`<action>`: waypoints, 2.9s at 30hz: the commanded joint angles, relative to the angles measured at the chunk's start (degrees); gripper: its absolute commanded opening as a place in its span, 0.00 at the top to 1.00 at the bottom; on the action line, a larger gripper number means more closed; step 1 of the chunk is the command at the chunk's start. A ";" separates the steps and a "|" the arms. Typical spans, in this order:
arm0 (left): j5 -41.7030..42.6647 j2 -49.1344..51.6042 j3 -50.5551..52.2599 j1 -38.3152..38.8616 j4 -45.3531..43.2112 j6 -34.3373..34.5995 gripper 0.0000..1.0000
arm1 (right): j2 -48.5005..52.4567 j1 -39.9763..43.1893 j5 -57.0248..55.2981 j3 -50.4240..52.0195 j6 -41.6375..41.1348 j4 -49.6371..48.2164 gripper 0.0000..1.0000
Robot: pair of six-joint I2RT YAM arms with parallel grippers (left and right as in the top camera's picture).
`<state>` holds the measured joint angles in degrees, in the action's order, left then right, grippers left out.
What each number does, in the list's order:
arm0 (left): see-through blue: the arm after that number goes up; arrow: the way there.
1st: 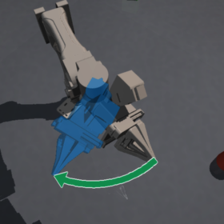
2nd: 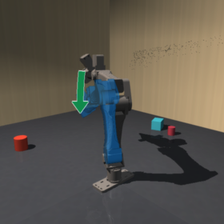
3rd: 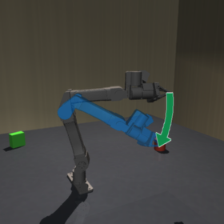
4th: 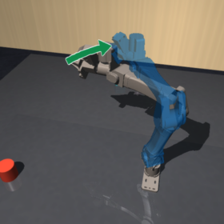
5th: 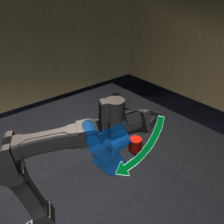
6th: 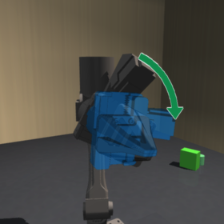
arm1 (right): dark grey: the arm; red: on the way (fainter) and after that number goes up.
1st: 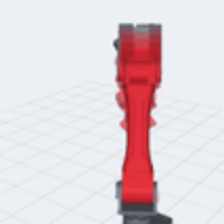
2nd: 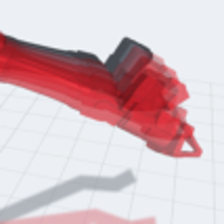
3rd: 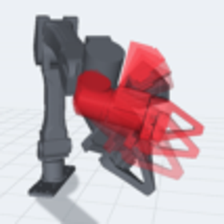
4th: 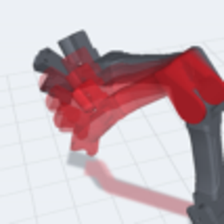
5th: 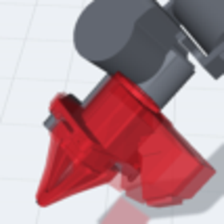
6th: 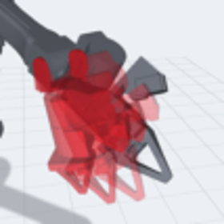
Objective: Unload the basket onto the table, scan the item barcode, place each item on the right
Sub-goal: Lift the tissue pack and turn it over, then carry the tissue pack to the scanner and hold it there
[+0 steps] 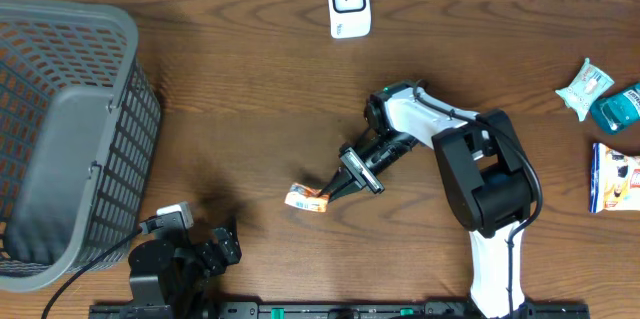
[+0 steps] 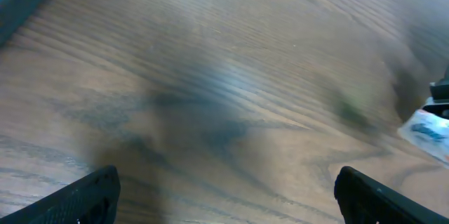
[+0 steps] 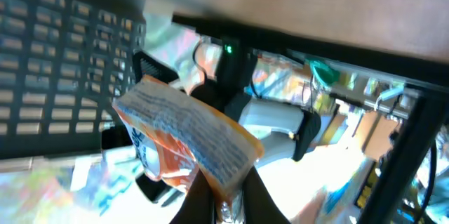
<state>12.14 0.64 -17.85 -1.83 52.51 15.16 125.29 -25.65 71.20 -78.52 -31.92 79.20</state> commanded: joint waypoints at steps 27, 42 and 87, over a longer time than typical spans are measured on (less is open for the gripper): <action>0.72 -0.04 0.26 -0.20 0.20 -0.52 0.02 | -9.03 0.87 -4.26 0.11 23.87 18.36 0.99; 0.72 -0.04 0.26 -0.20 0.20 -0.52 0.02 | -32.98 0.81 -34.36 0.11 20.44 13.94 0.99; 0.72 -0.04 0.28 -0.20 0.20 -0.52 0.02 | 9.38 3.85 -85.55 -2.32 15.10 -134.51 0.99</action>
<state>12.14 0.73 -17.85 -1.83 52.51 15.16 129.99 -22.41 -17.43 -78.08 -17.65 -53.89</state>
